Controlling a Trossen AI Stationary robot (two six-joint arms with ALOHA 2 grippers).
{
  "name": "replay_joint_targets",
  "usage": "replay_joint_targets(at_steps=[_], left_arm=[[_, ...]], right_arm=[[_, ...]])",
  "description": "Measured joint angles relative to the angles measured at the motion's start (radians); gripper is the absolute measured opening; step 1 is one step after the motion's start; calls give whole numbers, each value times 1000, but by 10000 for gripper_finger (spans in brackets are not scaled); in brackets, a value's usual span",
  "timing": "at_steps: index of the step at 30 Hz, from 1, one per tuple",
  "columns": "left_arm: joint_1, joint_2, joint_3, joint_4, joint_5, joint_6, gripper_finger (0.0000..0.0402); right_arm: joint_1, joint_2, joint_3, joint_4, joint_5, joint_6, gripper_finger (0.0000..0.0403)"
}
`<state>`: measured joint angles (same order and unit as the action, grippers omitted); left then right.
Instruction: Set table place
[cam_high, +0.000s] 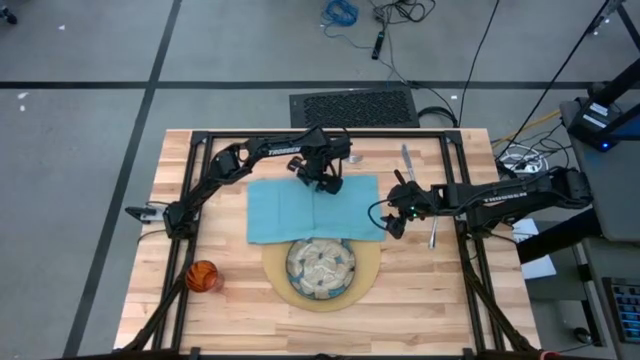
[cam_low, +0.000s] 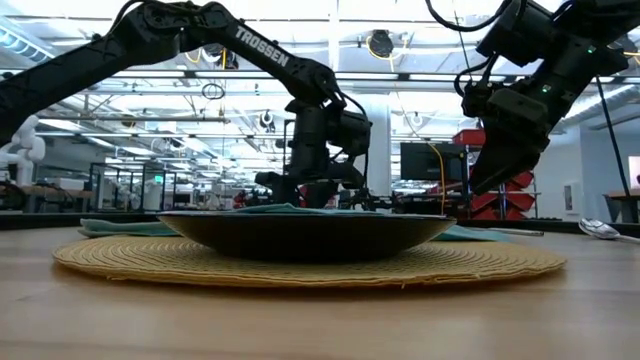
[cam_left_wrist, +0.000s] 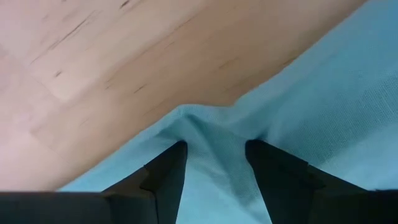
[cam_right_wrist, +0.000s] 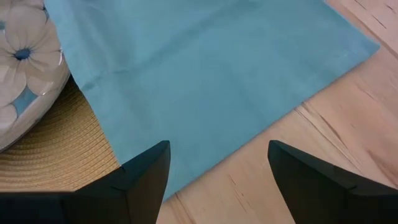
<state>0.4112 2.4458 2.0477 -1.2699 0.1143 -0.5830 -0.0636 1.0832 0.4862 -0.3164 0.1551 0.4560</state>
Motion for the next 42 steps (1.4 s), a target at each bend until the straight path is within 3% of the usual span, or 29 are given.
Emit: replay_joint_targets(at_steps=[5, 13, 18, 24, 33, 42], left_arm=[[1, 0, 1, 4, -3, 15, 156], [3, 0, 1, 17, -19, 45, 62], [14, 0, 0, 18, -18, 77, 6], [28, 1, 18, 3, 29, 112, 0], [26, -33, 112, -7, 21, 180, 0], [-9, -50, 112, -12, 53, 264, 0]], right_arm=[[0, 0, 0, 0, -1, 11, 263], [0, 0, 0, 37, -9, 13, 263], [2, 2, 0, 280, -174, -45, 263], [32, 75, 7, 378, -209, -44, 263], [33, 302, 14, 633, -211, -32, 263], [16, 511, 168, 624, -153, 46, 263]])
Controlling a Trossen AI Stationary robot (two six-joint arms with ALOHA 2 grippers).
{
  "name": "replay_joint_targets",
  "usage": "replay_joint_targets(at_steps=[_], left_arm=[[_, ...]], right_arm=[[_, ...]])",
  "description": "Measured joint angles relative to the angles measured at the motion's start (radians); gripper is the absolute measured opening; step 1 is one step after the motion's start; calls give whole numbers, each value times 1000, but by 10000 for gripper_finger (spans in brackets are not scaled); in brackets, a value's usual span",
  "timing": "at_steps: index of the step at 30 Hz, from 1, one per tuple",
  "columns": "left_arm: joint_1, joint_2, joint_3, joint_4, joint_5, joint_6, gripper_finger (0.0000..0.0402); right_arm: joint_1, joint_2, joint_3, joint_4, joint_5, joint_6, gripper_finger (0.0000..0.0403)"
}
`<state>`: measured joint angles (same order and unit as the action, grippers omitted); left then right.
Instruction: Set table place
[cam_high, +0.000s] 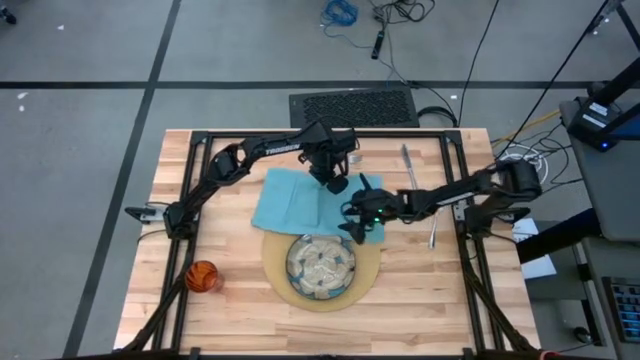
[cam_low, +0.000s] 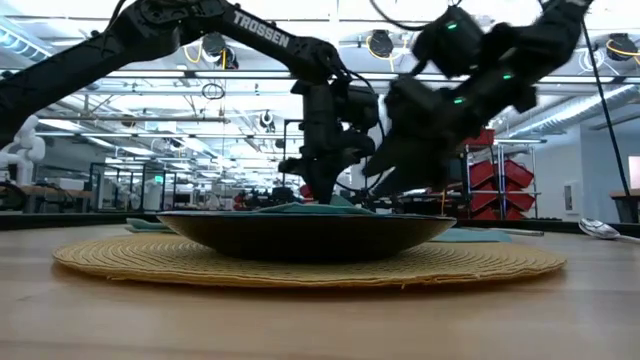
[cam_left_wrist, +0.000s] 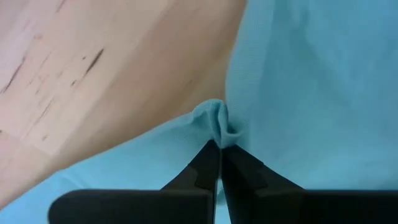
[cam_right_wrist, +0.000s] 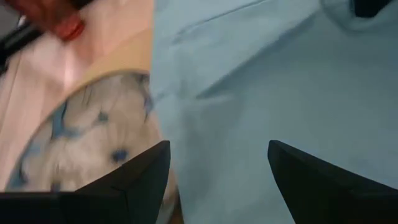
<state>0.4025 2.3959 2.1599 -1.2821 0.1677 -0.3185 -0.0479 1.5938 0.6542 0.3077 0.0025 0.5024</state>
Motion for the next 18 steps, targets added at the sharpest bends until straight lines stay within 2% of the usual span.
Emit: replay_joint_targets(at_steps=[8, 14, 18], left_arm=[[1, -50, 1, -15, 1, 154, 0], [8, -114, 0, 4, 5, 332, 0], [22, -134, 4, 20, 14, 361, 0]], right_arm=[[-5, 157, 130, -55, 0, 39, 263], [-5, 218, 221, -72, 38, 62, 263], [-5, 243, 289, -94, 58, 95, 263]])
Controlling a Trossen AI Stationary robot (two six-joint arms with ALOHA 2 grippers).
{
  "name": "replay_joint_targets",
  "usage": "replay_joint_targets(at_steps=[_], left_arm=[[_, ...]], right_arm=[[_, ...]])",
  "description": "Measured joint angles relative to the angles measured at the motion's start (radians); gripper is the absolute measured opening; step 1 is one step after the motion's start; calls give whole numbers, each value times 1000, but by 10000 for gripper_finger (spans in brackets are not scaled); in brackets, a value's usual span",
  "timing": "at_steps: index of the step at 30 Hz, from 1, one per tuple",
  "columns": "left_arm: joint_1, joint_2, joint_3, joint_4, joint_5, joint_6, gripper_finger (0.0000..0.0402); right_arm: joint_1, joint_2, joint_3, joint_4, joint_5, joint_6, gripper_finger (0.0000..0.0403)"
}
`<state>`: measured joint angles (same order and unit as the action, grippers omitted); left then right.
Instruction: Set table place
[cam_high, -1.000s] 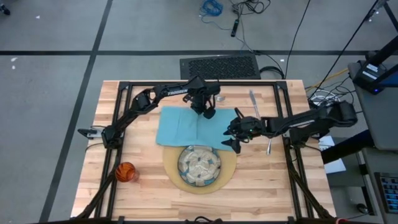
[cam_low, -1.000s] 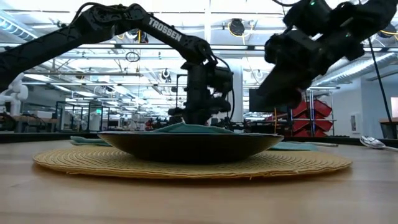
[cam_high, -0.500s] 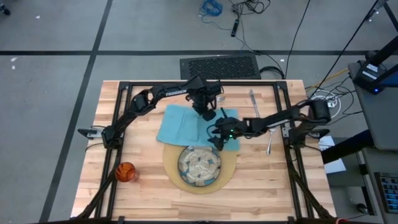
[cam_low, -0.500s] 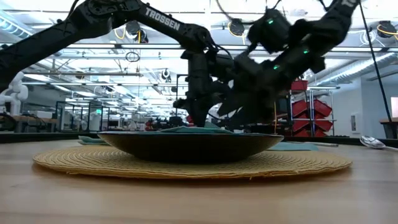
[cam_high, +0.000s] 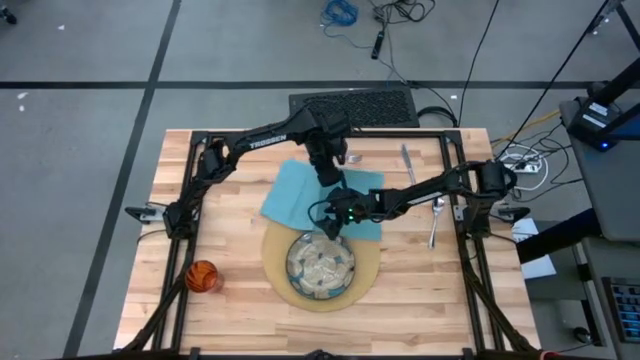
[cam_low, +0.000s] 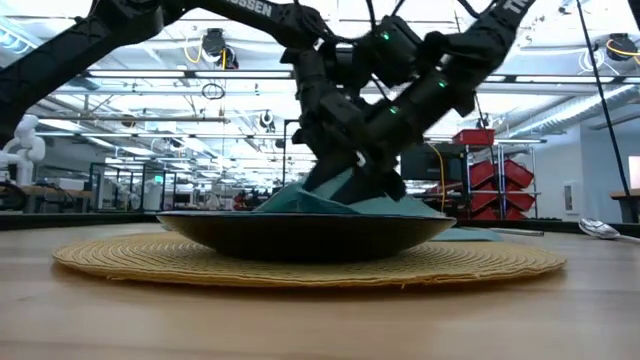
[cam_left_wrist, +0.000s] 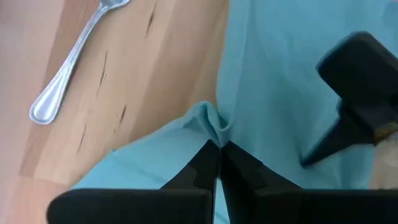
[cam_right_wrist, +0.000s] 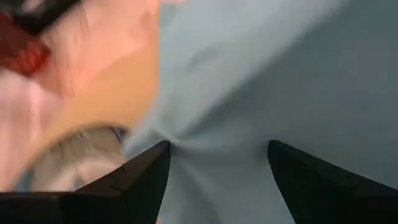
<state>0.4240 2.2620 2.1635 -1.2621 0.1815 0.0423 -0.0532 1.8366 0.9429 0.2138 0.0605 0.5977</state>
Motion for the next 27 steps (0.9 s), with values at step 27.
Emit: replay_joint_targets(at_steps=[27], left_arm=[[59, -2, -2, 29, 130, 14, 0]], right_arm=[[69, 85, 81, -34, 198, 300, 263]])
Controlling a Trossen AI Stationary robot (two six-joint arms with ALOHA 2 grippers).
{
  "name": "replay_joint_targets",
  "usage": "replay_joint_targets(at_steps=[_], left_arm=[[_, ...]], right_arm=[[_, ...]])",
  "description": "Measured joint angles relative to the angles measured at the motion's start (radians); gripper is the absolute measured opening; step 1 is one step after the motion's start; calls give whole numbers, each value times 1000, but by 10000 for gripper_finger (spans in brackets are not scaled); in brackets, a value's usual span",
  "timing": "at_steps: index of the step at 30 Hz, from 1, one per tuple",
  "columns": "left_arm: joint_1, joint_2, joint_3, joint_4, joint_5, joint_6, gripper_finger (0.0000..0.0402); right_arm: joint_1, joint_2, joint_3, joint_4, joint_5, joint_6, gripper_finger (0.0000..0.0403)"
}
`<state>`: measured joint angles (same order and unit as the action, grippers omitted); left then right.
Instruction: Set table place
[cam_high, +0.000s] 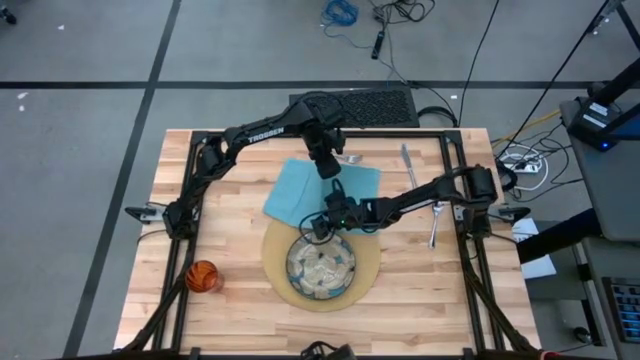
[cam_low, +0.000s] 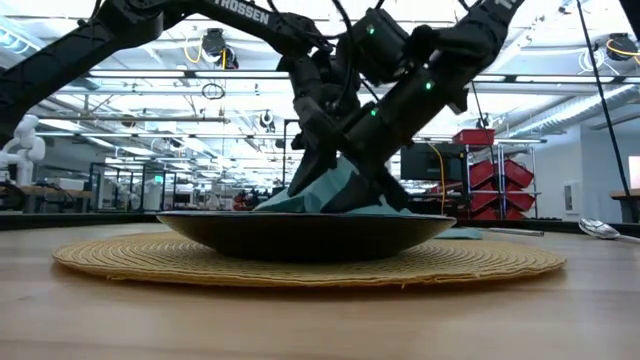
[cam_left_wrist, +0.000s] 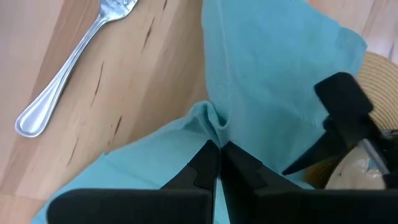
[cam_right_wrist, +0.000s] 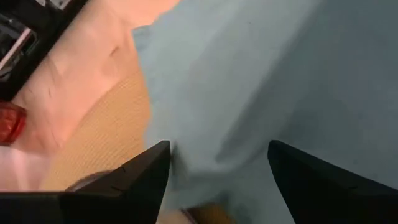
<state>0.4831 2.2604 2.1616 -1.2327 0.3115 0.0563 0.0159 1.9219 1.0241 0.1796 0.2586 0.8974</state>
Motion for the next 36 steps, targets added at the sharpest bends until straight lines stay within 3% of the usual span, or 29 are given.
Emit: replay_joint_targets(at_steps=[9, 14, 18, 23, 24, 31, 36], left_arm=[[0, 0, 0, -3, 33, 11, 0], [-1, 0, 0, -4, 34, 12, 0], [-1, 0, 0, -6, 40, 12, 0], [-1, -6, 0, -4, 59, 16, 0], [-2, -9, 0, -1, 59, 24, 0], [-17, -32, 3, 19, 63, 39, 0], [-21, -99, 5, 16, 64, 66, 0]], right_arm=[[-4, 6, 10, 84, 2, -27, 261], [-4, 6, 17, 49, 2, -31, 231], [-7, 5, 18, 6, 2, -49, 169], [-17, 5, 18, -6, 6, -128, 29], [-17, 5, 18, -3, 6, -147, 15], [-17, 1, 72, -52, -24, -215, 1], [12, -46, 218, -349, 9, -296, 1]])
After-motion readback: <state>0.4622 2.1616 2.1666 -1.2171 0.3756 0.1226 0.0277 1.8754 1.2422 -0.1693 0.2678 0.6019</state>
